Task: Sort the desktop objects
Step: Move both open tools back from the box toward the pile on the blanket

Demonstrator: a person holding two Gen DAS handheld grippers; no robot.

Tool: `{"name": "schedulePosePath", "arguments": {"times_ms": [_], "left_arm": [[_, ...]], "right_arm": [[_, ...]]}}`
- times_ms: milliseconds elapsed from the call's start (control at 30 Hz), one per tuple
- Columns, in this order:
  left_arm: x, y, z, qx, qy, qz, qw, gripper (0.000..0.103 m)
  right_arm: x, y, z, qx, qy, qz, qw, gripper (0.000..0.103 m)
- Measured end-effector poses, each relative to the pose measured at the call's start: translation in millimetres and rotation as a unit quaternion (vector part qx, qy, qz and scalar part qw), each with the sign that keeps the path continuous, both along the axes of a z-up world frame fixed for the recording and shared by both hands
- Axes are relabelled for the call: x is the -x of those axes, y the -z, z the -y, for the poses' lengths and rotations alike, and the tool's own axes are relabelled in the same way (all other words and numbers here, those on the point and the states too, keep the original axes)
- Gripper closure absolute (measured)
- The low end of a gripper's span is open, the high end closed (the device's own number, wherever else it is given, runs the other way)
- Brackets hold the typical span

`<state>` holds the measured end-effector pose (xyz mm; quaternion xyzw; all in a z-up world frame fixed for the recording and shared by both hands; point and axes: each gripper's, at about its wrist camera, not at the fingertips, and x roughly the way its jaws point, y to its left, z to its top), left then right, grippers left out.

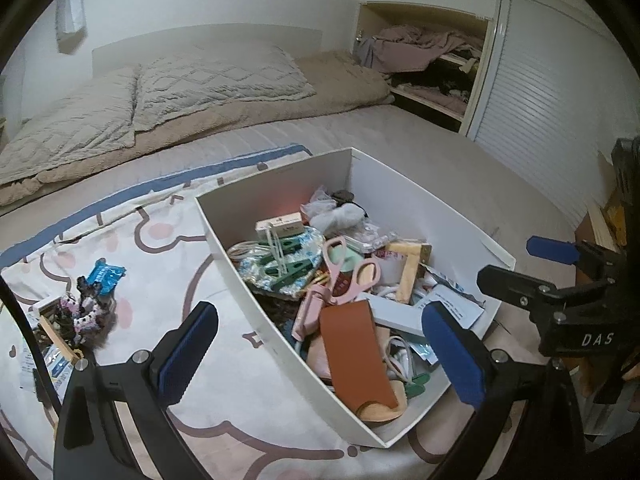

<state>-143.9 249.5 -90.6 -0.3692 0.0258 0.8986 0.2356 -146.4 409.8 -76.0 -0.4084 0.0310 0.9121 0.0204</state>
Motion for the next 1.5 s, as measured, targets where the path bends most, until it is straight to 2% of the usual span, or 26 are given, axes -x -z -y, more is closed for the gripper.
{"name": "schedulePosePath", "arguments": {"times_ms": [767, 1100, 1500], "left_arm": [[-1, -20, 64, -0.003, -0.059, -0.029, 0.9978, 0.000], [-11, -28, 109, -0.004, -0.094, -0.040, 0.9948, 0.000], [-27, -46, 160, -0.015, -0.137, -0.061, 0.9885, 0.000]], "right_arm": [[5, -14, 37, -0.028, -0.019, -0.030, 0.999, 0.000], [6, -22, 72, -0.035, -0.044, -0.043, 0.997, 0.000], [8, -32, 115, -0.021, -0.079, -0.058, 0.995, 0.000]]}}
